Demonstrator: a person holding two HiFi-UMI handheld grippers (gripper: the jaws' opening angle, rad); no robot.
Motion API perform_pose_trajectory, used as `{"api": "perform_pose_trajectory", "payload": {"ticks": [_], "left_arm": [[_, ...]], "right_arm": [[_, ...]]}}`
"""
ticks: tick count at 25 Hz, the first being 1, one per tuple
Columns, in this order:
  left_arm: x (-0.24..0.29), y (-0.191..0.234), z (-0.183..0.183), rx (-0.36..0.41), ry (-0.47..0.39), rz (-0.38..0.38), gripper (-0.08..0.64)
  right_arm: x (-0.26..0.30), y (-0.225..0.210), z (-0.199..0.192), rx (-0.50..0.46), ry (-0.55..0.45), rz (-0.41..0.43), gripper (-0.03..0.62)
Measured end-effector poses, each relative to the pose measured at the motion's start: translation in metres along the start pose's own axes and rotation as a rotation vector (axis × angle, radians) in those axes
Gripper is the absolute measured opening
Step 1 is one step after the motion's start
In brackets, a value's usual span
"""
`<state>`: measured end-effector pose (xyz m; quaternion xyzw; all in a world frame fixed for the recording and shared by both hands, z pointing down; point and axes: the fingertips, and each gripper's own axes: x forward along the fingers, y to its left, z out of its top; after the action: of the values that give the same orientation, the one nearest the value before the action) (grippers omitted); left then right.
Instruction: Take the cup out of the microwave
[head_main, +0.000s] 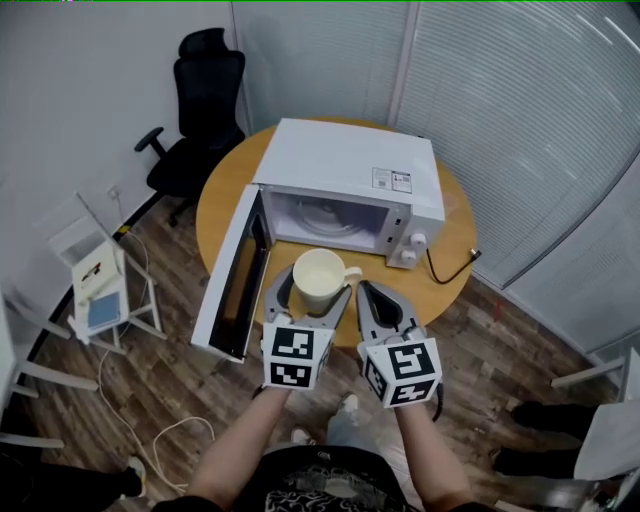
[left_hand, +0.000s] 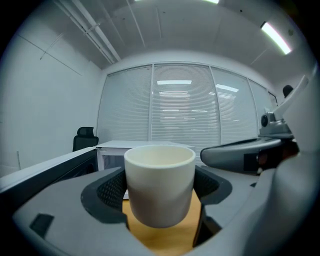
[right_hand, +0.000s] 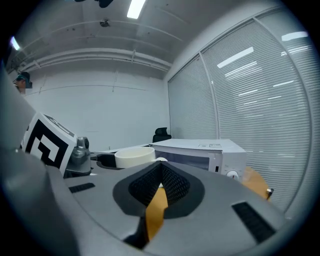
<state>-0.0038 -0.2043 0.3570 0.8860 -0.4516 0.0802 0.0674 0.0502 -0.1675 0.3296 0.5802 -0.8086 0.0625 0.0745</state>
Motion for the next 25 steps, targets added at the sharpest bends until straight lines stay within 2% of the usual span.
{"api": "perform_pose_trajectory", "payload": {"ticks": [14, 25], "left_arm": [[-0.051, -0.010, 0.001, 0.015, -0.001, -0.040, 0.413], [-0.066, -0.024, 0.006, 0.017, -0.024, -0.063, 0.413]], "right_arm": [[-0.042, 0.038, 0.000, -0.006, -0.010, -0.049, 0.015], [-0.060, 0.046, 0.009, -0.025, -0.029, -0.067, 0.015]]}}
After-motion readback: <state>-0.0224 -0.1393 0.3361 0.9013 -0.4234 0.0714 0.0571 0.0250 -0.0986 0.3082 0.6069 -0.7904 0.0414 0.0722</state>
